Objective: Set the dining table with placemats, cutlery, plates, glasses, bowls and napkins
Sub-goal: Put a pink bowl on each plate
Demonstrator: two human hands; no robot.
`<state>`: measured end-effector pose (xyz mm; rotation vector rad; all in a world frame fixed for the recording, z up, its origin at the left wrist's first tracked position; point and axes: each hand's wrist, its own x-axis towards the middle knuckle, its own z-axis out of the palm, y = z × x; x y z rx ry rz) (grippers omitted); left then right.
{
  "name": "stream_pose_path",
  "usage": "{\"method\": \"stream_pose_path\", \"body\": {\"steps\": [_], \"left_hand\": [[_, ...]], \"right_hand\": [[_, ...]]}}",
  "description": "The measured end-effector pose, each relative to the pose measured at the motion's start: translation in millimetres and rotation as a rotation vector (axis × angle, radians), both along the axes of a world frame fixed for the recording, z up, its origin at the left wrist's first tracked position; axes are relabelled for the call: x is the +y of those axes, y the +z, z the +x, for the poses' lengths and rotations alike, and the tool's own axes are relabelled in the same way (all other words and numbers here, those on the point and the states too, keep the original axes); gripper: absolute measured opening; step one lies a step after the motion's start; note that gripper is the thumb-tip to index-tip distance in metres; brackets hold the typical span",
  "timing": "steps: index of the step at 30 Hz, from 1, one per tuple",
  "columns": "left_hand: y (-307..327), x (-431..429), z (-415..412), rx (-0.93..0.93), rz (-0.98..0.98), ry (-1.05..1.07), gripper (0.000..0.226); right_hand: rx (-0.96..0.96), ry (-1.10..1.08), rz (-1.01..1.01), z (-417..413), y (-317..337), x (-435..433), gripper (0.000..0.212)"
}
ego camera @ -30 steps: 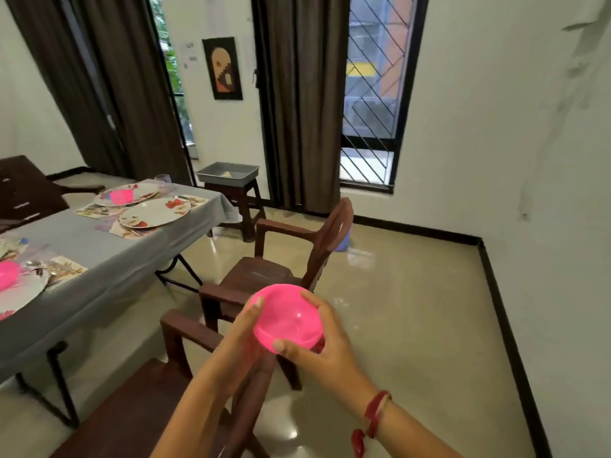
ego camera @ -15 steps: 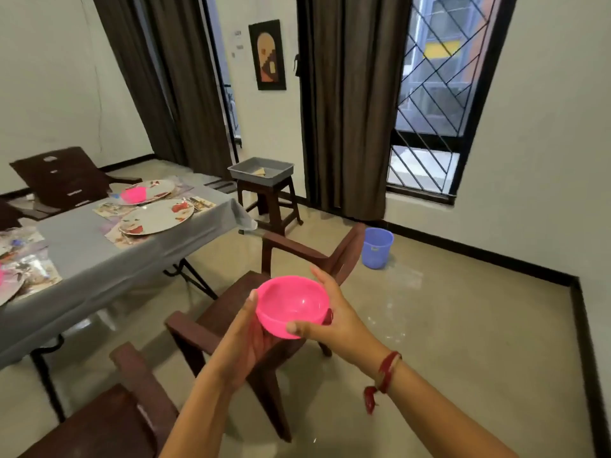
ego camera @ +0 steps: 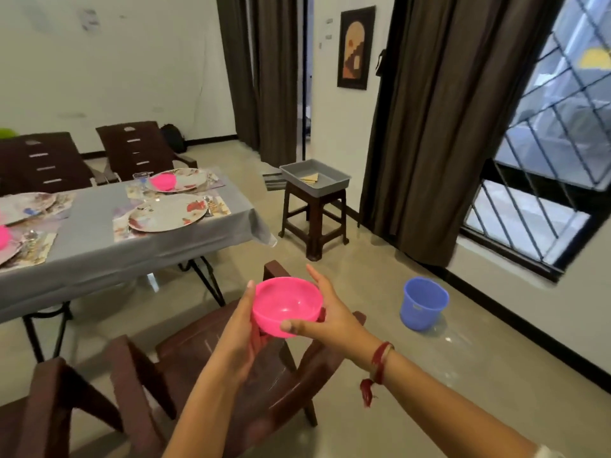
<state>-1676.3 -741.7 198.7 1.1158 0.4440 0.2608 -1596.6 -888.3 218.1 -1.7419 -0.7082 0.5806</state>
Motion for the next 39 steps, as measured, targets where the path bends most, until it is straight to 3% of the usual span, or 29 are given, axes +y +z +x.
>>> {"method": "stream_pose_path", "body": {"steps": [4, 9, 15, 22, 27, 35, 39], "left_hand": [[-12, -14, 115, 0.031, -0.040, 0.116, 0.064], [-17, -20, 200, 0.075, -0.025, 0.141, 0.068], [-29, 7, 289, 0.083, 0.254, 0.158, 0.100], [-44, 46, 387, 0.085, 0.362, 0.369, 0.117], [-27, 82, 445, 0.132, 0.380, 0.515, 0.116], [-32, 183, 471, 0.304, 0.495, 0.706, 0.125], [-56, 260, 484, 0.336, 0.516, 0.691, 0.100]], "right_hand": [[-0.013, 0.111, -0.023, 127, -4, -5, 0.112], [-0.010, 0.180, -0.057, 234, -5, -6, 0.110], [0.076, 0.294, -0.011, 346, -30, 32, 0.099], [0.067, 0.583, -0.021, 482, -49, 111, 0.099], [0.024, 0.746, -0.011, 552, -38, 182, 0.099], [-0.068, 0.992, 0.013, 593, -54, 318, 0.098], [-0.148, 1.053, -0.030, 608, -74, 402, 0.107]]}}
